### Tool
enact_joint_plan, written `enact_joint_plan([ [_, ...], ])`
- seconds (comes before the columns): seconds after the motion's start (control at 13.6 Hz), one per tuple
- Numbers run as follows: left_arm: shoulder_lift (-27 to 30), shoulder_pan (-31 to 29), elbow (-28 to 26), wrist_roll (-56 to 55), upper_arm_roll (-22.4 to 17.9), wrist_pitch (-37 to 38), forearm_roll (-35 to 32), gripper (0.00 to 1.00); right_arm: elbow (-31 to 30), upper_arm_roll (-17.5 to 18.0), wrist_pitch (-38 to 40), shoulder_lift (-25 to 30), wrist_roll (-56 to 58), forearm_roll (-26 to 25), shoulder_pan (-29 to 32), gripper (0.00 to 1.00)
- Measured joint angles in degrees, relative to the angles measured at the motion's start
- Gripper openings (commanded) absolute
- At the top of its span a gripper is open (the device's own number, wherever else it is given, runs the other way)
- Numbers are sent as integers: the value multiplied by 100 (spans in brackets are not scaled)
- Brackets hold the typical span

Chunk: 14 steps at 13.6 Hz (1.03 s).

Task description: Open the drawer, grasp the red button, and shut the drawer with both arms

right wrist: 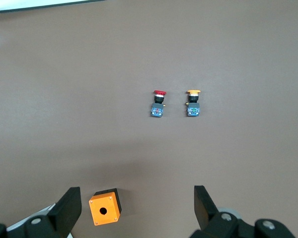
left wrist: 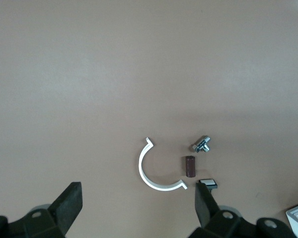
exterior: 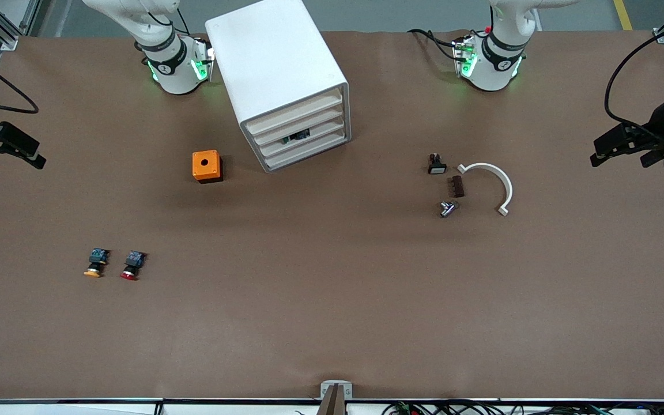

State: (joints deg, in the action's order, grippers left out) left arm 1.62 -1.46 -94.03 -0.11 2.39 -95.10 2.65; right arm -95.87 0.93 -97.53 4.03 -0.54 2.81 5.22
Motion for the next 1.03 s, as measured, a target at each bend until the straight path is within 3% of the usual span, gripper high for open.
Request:
enact_joint_plan([
  [1.03, 11, 41, 179, 0, 23, 264, -1, 100, 0, -4, -1, 0, 0, 0, 0, 100],
])
